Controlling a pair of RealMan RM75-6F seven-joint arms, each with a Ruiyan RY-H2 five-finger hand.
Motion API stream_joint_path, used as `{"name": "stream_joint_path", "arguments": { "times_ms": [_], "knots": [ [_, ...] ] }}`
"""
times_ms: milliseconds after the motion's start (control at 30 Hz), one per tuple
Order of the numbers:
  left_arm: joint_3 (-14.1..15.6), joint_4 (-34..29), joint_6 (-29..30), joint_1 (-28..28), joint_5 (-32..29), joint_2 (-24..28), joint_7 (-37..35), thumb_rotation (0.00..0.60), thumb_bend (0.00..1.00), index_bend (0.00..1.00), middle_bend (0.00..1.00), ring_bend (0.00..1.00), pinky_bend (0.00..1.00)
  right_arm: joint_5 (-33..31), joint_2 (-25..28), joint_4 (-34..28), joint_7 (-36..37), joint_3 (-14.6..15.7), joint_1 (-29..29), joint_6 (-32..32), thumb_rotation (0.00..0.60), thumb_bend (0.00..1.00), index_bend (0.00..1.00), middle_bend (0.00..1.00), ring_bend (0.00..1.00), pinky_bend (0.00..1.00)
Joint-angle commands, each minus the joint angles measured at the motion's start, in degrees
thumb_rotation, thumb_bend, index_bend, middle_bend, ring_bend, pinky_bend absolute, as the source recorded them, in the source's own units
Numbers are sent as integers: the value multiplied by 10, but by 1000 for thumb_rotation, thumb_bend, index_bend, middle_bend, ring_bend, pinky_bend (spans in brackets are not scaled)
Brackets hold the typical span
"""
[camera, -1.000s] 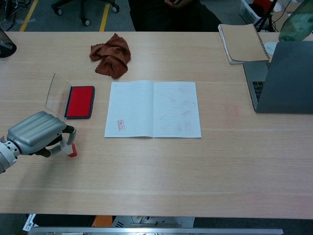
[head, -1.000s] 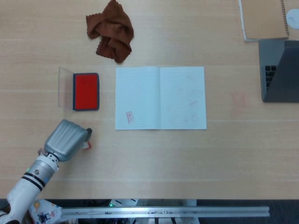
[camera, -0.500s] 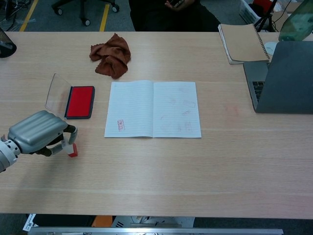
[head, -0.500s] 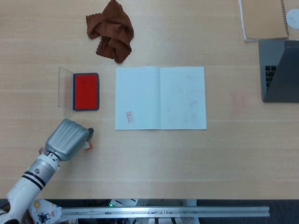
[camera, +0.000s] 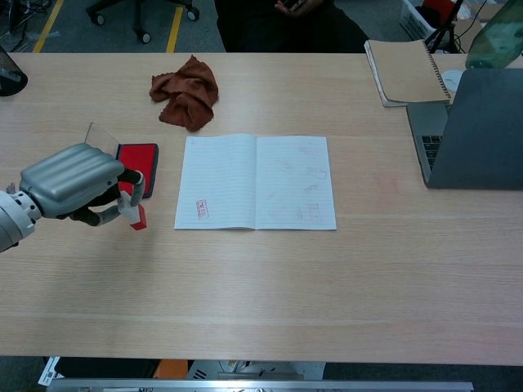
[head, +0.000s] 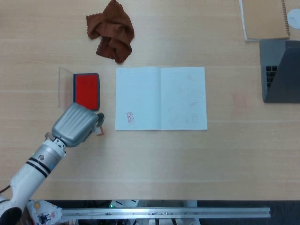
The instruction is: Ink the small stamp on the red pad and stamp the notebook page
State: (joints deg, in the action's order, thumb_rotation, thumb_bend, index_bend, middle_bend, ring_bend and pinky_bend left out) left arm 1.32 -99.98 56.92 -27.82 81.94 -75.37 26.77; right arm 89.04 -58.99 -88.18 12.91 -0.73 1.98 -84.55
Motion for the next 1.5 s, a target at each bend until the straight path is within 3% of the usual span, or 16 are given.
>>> {"name": "stream_joint_path", "arguments": {
  "times_ms": [33,367,600,900,1500],
  "knots": [
    [-17,-6,-13,-17,-21,-2,16,600,382,544,972,1000,1000,0,0,0,0,0,0,0,600,351,513,465,278,347],
    [-58,27,-42,-66,-128,-65,87,600,382,545,973,1000,1000,-2,0,4,2,2,-1,2,600,351,513,465,278,347],
    [-73,50,-43,-94,-176,-81,121,600,382,547,974,1000,1000,-4,1,7,4,4,-3,4,600,351,513,465,278,347],
    [-65,89,-40,-112,-205,-80,140,600,382,547,974,1000,1000,-5,2,3,1,5,-2,8,600,351,513,465,278,347],
    [-40,168,-42,-108,-205,-97,82,600,383,552,975,1000,1000,-8,7,-8,-10,7,-2,13,600,350,513,465,278,347]
  ]
}}
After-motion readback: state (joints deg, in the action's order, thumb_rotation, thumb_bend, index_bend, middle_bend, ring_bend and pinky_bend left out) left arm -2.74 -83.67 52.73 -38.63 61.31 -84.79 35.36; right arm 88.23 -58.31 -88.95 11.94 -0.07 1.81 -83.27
